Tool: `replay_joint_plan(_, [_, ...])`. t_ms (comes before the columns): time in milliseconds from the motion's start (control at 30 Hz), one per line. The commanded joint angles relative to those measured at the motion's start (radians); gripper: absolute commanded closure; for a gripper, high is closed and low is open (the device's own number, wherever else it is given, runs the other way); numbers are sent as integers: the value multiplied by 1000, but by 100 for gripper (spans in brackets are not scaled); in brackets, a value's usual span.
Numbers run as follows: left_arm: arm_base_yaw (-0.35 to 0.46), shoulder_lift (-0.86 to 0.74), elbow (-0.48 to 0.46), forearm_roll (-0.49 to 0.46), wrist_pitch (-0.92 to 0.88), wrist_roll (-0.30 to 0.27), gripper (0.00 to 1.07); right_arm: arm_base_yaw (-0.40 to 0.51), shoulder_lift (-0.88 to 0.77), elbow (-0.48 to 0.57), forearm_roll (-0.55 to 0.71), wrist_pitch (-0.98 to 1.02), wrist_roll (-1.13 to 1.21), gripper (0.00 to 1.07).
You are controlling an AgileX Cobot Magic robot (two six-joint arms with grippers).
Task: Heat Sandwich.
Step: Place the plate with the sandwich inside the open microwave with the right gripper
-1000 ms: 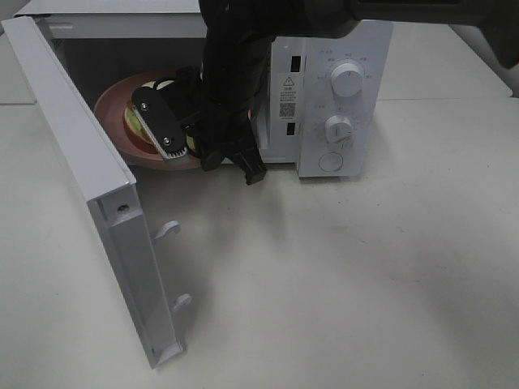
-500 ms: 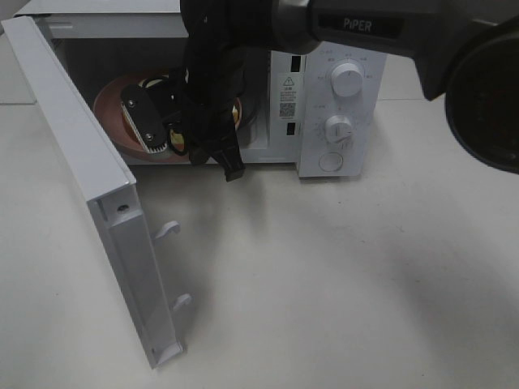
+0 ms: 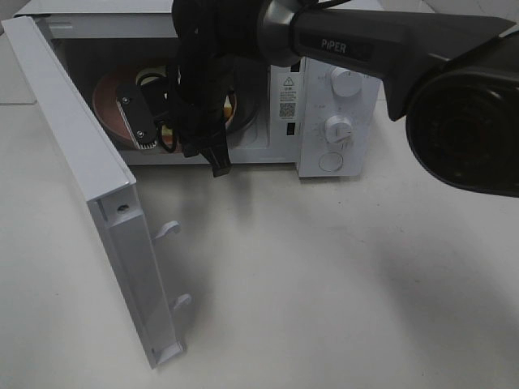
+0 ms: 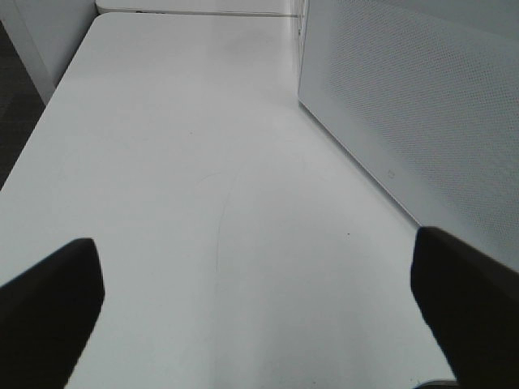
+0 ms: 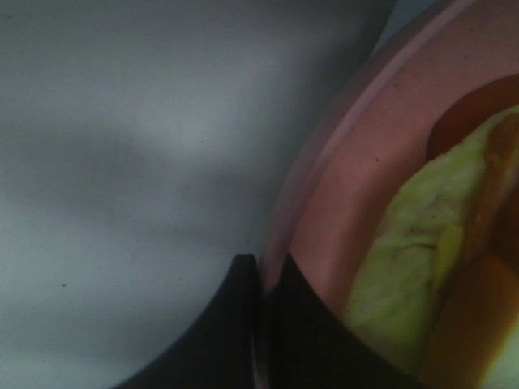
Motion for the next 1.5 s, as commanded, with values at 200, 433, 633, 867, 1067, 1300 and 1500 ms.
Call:
replay_joint_plan(200, [6,-19,0,-5,-10,-1,9,-21,43,-60,-9,-44,25,107])
replay_joint_plan(433, [6,-19,0,-5,-10,-1,9,-32,61,-77,-6,-51,26,107])
replay_joint_plan(633, [6,-19,0,-5,-10,-1,9,-43,61,-77,-9,-78,34,107])
replay_joint_plan(867, [6,-19,0,-5,-10,-1,9,-44,62,-77,-18,-105,68,107])
replay_joint_plan(1067, [6,-19,0,-5,-10,-1,9,-53,62,-76,-40,-127,110,106])
replay_joint_plan(1300, [6,-19,0,-5,-10,-1,9,-56,70,-76,-43,-124,109,106])
replay_joint_plan(1500, [6,-19,0,-5,-10,-1,9,-56,82,-76,-29,-119,113,105])
